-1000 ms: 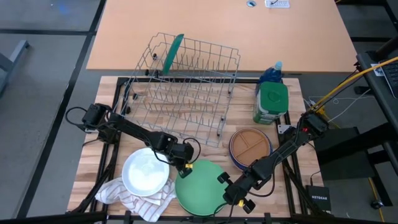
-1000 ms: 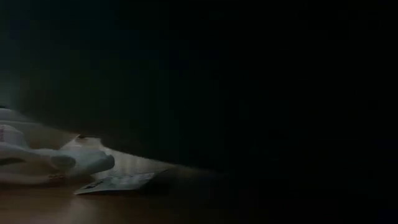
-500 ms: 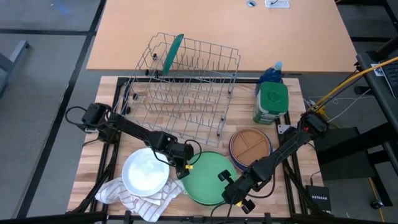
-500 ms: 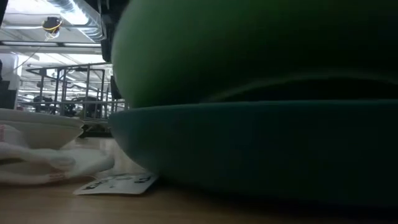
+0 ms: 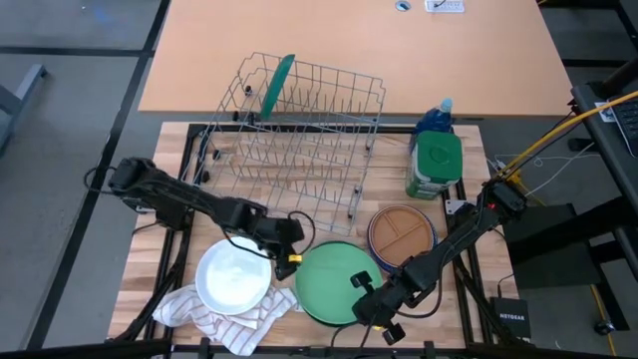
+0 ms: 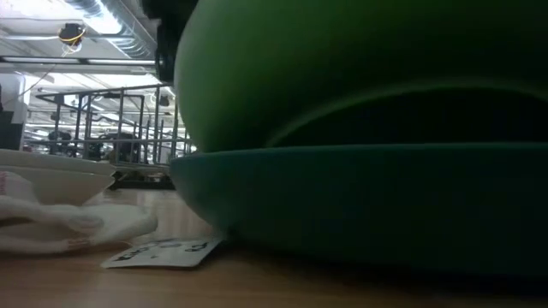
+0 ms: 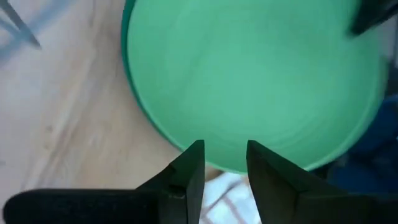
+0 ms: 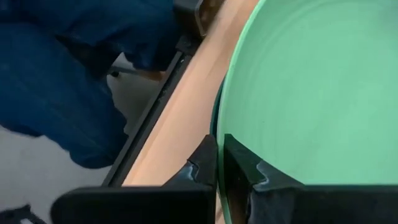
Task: Sort dishes
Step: Put the green plate in the dish rack
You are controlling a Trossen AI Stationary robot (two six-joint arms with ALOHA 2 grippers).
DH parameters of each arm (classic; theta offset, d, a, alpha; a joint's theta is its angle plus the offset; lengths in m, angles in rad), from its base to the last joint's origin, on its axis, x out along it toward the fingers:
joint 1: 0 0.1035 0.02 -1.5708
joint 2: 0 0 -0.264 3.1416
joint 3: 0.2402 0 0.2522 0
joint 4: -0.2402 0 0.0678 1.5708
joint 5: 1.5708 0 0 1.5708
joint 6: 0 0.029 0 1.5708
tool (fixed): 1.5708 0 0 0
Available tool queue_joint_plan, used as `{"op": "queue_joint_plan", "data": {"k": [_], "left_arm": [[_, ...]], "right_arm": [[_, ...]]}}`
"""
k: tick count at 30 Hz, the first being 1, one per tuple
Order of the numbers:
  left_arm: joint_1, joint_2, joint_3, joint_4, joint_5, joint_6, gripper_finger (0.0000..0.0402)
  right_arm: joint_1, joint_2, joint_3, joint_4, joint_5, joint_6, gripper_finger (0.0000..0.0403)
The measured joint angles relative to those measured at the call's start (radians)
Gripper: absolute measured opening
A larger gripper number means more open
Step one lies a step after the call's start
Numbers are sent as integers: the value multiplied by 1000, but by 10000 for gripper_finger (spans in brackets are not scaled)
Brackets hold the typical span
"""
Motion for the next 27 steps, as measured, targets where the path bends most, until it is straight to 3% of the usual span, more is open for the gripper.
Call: {"op": "queue_joint_plan", "data": {"k": [5,14,21,27], "left_arm": [[-2,-127,0,3,-93,2,95],[-51,-303,0,9,-253,22,88],[-101,-336,0,9,-375,85,88],[-120,-336,0,10,-420,118,88]], "right_arm": [[-21,-10,0,6,41,90,14],[-70,-71,1,28,13,204,14],[-80,-136,7,91,2,278,14],[-94,-176,67,107,23,313,14]]}}
